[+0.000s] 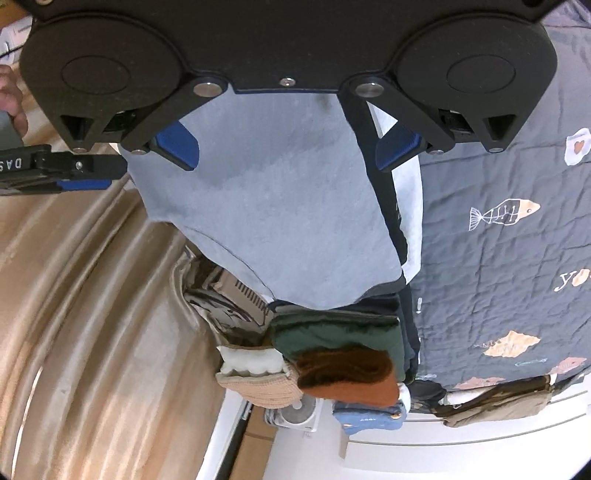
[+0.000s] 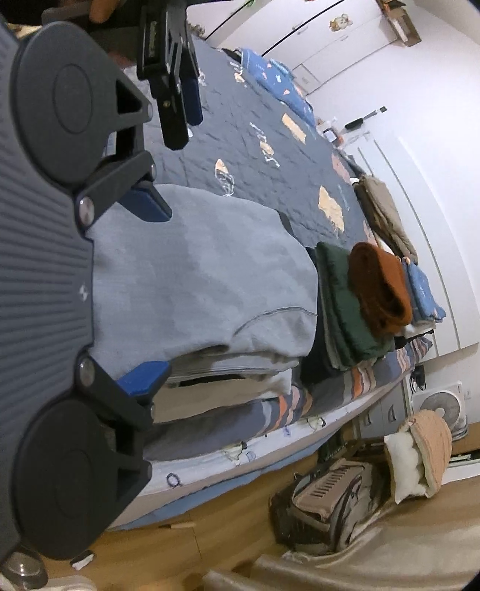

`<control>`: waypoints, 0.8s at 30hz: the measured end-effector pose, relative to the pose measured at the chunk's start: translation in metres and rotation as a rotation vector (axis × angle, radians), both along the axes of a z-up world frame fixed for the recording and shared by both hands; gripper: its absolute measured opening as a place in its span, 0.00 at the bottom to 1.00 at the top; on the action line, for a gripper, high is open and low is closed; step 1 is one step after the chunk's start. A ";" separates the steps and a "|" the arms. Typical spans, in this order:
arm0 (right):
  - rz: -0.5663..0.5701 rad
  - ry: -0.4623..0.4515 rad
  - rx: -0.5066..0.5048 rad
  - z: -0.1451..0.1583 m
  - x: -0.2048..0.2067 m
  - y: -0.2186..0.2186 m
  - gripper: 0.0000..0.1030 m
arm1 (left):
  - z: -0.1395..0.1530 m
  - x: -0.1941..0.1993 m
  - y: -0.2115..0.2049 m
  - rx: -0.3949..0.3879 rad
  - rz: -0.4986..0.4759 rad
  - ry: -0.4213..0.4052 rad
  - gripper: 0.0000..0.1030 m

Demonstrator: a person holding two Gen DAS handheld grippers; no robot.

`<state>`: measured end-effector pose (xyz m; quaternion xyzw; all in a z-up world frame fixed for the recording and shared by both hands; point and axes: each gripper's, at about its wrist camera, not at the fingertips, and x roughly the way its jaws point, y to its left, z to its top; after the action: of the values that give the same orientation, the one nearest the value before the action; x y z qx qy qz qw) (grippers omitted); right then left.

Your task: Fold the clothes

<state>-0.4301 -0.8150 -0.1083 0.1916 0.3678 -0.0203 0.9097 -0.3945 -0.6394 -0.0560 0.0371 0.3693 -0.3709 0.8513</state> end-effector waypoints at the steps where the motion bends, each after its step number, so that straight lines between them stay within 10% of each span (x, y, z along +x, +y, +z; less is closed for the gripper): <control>1: -0.001 0.003 -0.012 0.002 -0.002 0.004 0.80 | 0.001 -0.003 0.001 0.014 0.000 -0.010 1.00; 24: 0.062 0.098 -0.149 0.037 -0.029 0.062 0.80 | 0.024 -0.061 0.036 0.156 -0.003 0.010 1.00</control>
<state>-0.4593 -0.7534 -0.0711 0.1108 0.4152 -0.0287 0.9025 -0.4553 -0.6033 -0.0318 0.1021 0.4015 -0.3425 0.8433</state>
